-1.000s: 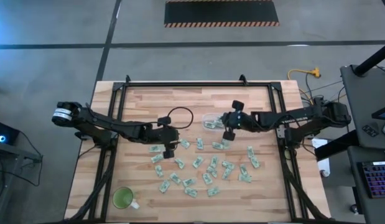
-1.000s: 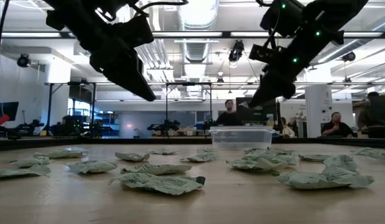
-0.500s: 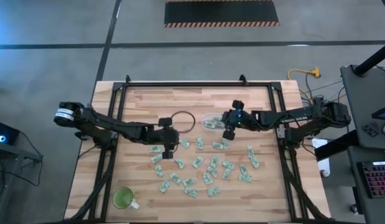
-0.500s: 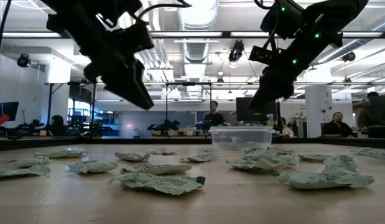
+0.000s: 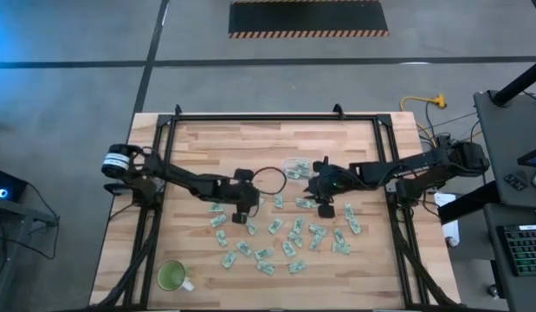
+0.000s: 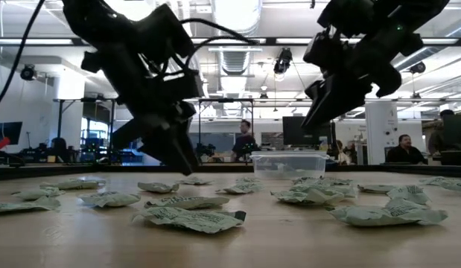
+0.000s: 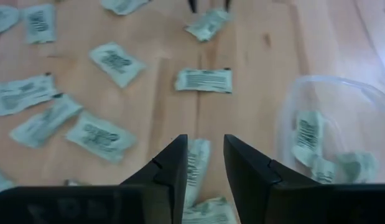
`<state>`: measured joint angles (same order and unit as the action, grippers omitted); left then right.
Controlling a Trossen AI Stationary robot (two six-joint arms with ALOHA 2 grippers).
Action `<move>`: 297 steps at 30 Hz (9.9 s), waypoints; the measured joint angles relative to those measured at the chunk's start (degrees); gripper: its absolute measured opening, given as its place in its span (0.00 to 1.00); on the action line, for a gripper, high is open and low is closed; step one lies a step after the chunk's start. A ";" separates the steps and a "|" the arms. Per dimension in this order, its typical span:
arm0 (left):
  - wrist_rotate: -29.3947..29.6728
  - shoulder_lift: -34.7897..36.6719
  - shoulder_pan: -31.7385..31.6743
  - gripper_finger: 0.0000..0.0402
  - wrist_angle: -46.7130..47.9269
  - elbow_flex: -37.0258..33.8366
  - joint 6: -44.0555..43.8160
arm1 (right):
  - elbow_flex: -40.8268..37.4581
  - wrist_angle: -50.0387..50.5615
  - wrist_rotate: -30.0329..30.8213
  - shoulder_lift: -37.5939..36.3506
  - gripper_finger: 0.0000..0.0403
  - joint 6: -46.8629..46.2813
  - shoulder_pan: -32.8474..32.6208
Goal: Pick and place Stevia / Truvia into bins
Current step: Put the stevia packet into the transparent bin
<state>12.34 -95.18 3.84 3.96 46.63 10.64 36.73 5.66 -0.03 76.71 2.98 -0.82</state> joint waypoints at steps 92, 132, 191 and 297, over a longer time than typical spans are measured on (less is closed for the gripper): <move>1.49 -10.17 -10.23 0.41 -22.92 16.35 10.50 | -2.32 31.32 5.50 -0.14 0.15 -34.28 -6.87; 1.36 -3.99 -9.34 0.41 -11.82 14.87 4.67 | 1.92 45.26 -0.98 -0.24 0.13 -37.20 -10.60; 1.38 -3.32 -8.15 0.41 -8.37 14.87 4.58 | -0.13 38.37 5.61 -0.11 0.02 -31.23 -10.56; -10.78 -14.32 -3.50 0.13 -6.12 12.94 1.84 | 3.23 10.42 16.11 -8.09 0.21 -5.62 -10.95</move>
<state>1.56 -109.50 0.34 -2.16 59.57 12.48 39.97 16.08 16.08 68.62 -2.63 -11.77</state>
